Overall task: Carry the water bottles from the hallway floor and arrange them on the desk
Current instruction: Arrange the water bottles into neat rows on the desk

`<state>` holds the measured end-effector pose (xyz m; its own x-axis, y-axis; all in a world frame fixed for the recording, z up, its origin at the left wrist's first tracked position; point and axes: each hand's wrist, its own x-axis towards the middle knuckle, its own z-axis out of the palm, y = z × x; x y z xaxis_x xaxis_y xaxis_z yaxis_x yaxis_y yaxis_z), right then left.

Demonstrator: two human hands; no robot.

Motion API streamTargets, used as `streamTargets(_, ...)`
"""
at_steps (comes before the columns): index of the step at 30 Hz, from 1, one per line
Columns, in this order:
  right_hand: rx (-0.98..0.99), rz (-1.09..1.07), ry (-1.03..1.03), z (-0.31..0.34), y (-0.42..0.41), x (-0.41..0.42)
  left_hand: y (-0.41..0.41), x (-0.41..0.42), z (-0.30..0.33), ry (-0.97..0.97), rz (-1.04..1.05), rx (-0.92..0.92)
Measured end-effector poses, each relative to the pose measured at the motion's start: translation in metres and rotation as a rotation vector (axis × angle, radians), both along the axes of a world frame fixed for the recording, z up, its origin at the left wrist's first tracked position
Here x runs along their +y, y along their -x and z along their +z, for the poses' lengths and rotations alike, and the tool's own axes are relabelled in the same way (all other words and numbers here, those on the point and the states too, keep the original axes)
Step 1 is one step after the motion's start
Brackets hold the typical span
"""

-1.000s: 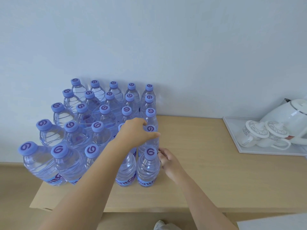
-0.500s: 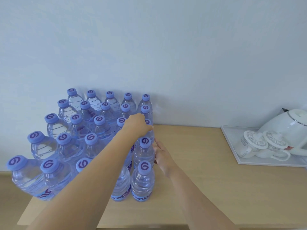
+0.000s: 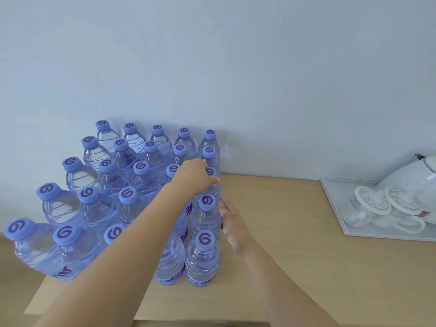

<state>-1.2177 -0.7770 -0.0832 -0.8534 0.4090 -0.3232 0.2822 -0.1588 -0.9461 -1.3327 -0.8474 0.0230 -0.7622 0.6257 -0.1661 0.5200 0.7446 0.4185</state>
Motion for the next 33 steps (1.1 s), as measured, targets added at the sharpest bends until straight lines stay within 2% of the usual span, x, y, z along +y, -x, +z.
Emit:
streamTargets(6, -0.002, 0.028, -0.005, -0.002, 0.000, 0.004, 0.001, 0.002, -0.001, -0.017, 0.015, -0.009)
streamTargets(10, -0.030, 0.013, -0.058, -0.002, -0.001, 0.015, 0.003, 0.003, -0.001, -0.051, 0.075, -0.077)
streamTargets(12, -0.063, -0.029, -0.096, -0.001, 0.002, 0.024, 0.009, 0.003, 0.003, -0.103, 0.130, -0.089)
streamTargets(14, -0.088, -0.058, -0.102, 0.000, 0.009, 0.032, 0.019, 0.008, 0.007, -0.189, 0.194, -0.025)
streamTargets(17, -0.106, -0.008, -0.087, 0.007, 0.024, 0.038, 0.031, 0.021, 0.007, -0.271, 0.224, 0.010)
streamTargets(24, -0.057, 0.115, 0.017, 0.015, 0.050, 0.036, 0.045, 0.041, -0.008, -0.041, 0.149, 0.041)
streamTargets(29, -0.032, 0.101, 0.027, 0.003, 0.054, 0.036, 0.052, 0.042, -0.009, 0.012, 0.064, 0.047)
streamTargets(33, -0.015, 0.059, -0.007, -0.001, 0.059, 0.035, 0.054, 0.040, -0.008, -0.041, 0.075, 0.011)
